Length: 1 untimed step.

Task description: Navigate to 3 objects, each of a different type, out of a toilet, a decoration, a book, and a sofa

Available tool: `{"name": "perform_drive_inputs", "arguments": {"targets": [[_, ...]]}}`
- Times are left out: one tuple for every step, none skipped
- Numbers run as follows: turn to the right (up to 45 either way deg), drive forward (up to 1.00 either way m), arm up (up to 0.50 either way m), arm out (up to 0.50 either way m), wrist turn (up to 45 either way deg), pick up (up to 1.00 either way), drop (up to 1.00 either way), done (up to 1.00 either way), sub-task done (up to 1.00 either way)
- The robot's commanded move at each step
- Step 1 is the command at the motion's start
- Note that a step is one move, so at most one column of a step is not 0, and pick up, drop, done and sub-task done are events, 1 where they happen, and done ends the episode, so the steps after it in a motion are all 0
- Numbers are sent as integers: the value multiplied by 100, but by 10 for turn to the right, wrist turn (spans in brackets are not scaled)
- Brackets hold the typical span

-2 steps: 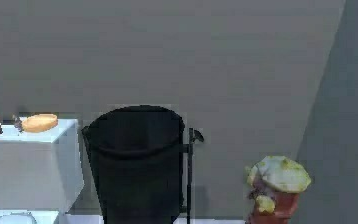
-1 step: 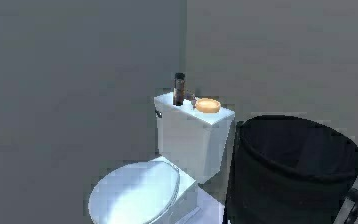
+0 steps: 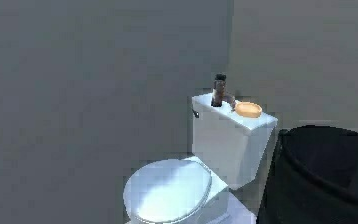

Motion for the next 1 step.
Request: {"name": "perform_drive_inputs", "arguments": {"targets": [[0, 0, 0, 0, 0, 0, 0, 0, 100]]}}
